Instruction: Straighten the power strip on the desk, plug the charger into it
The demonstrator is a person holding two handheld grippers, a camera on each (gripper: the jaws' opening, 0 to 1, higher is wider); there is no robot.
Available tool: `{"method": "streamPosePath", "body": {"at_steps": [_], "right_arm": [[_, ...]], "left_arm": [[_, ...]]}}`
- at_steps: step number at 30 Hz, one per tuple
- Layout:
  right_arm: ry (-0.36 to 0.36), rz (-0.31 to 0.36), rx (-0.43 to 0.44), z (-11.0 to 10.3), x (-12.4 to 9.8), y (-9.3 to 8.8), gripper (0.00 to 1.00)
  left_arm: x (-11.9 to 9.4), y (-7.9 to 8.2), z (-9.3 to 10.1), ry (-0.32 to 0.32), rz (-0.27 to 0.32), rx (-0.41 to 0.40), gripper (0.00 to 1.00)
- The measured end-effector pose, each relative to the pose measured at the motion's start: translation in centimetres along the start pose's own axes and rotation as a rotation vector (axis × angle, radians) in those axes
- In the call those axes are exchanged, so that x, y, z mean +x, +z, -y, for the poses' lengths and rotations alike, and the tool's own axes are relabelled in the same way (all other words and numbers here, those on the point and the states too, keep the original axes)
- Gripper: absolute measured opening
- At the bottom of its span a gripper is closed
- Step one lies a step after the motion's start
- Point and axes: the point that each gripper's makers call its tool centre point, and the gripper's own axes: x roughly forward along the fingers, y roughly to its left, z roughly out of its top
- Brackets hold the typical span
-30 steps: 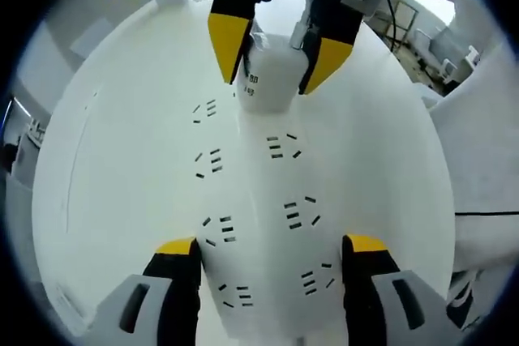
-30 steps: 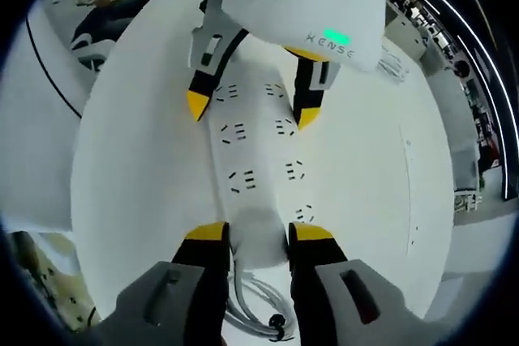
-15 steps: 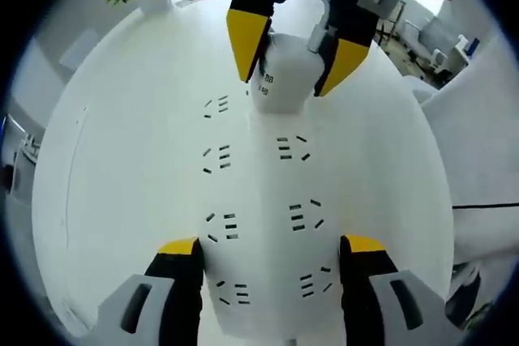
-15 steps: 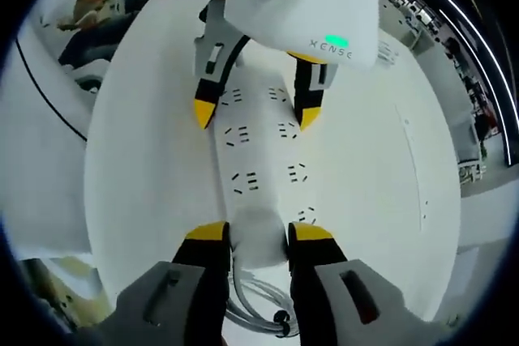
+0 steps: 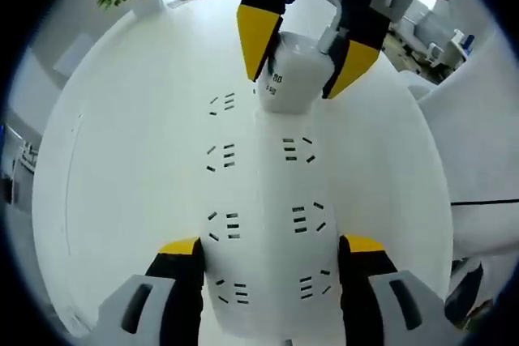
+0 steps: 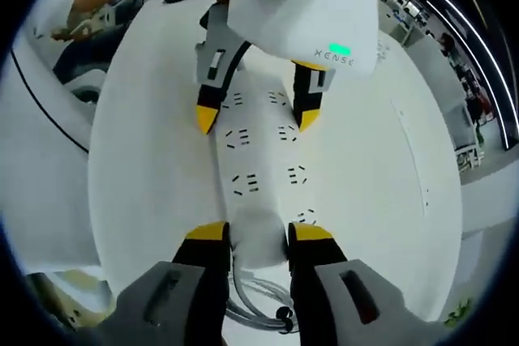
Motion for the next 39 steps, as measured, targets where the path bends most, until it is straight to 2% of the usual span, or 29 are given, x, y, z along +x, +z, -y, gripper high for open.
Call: {"method": "streamPosePath", "body": {"at_steps": [11,17,21,23,26,29,33,35,37,39], "right_arm": [[-0.011,-0.005,0.018,-0.4,-0.1,-0.1,0.27],[-0.015,-0.007,0.026,-0.6,-0.2,-0.1,0.27],[-0.015,0.001,0.025,-0.7,-0.4,-0.1,0.27],[-0.001,0.049,0.057,-0.7,-0.5,0.1,0.28],[0.007,0.140,0.109,-0.8,-1.3,0.9,0.31],[-0.017,0.154,0.128,-0.4,-1.7,0.4,0.37],[-0.049,0.216,0.176,0.1,-1.9,0.9,0.44],[-0.071,0.245,0.202,0.4,-2.2,0.9,0.48],[-0.085,0.269,0.213,0.5,-2.4,1.0,0.50],[-0.096,0.302,0.242,0.5,-2.7,1.1,0.52]], "left_arm": [[0.1,-0.2,-0.2,0.001,0.013,-0.005,0.68],[0.0,0.3,1.2,0.001,0.014,-0.002,0.68],[0.0,0.1,0.7,0.000,0.015,-0.002,0.68],[-0.1,0.1,0.7,0.002,0.022,-0.006,0.69],[0.0,0.5,0.2,0.038,0.108,-0.072,0.69],[-0.3,0.3,0.2,0.069,0.150,-0.072,0.69],[-0.6,-0.1,0.0,0.123,0.195,-0.097,0.69],[-0.9,-0.6,-0.6,0.154,0.199,-0.109,0.75],[-1.3,-1.1,0.1,0.177,0.199,-0.106,0.81],[-2.1,-0.9,0.6,0.196,0.230,-0.110,0.84]]}}
